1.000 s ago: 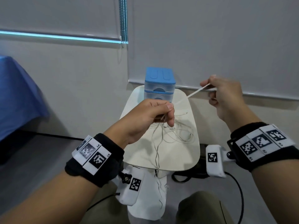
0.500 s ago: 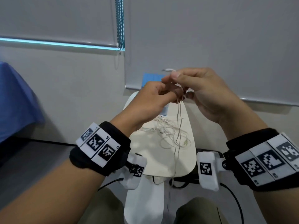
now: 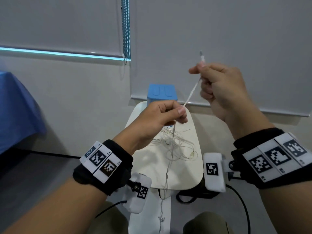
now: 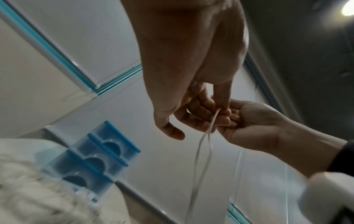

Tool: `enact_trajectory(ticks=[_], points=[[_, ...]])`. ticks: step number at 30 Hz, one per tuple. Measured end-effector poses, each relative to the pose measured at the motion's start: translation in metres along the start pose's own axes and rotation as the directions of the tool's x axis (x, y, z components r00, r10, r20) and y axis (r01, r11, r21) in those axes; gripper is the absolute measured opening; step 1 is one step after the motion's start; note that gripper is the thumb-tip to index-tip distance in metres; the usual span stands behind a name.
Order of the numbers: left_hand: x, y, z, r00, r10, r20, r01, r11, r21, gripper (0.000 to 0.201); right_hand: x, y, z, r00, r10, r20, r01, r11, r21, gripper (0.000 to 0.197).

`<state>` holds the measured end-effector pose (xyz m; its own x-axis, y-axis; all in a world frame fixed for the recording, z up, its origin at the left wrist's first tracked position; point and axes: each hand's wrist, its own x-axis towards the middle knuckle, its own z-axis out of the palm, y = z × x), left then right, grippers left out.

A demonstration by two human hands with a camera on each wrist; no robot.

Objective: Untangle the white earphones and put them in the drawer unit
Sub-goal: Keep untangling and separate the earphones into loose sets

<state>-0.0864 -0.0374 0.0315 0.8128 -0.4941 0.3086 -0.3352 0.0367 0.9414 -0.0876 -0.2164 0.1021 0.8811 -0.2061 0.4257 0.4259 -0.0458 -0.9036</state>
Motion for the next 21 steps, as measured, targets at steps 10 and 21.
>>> enact_trajectory(ticks=[10, 21], points=[[-0.021, -0.032, -0.014, 0.975, -0.186, 0.119, 0.191, 0.981, -0.032, 0.026, 0.023, 0.036, -0.045, 0.844, 0.226, -0.487, -0.089, 0.953, 0.288, 0.020], [-0.033, -0.042, -0.035, 0.957, -0.258, 0.129, 0.270, 0.959, -0.084, 0.017, -0.002, 0.108, -0.111, 0.435, 0.303, -0.848, -0.114, 0.953, 0.282, 0.027]])
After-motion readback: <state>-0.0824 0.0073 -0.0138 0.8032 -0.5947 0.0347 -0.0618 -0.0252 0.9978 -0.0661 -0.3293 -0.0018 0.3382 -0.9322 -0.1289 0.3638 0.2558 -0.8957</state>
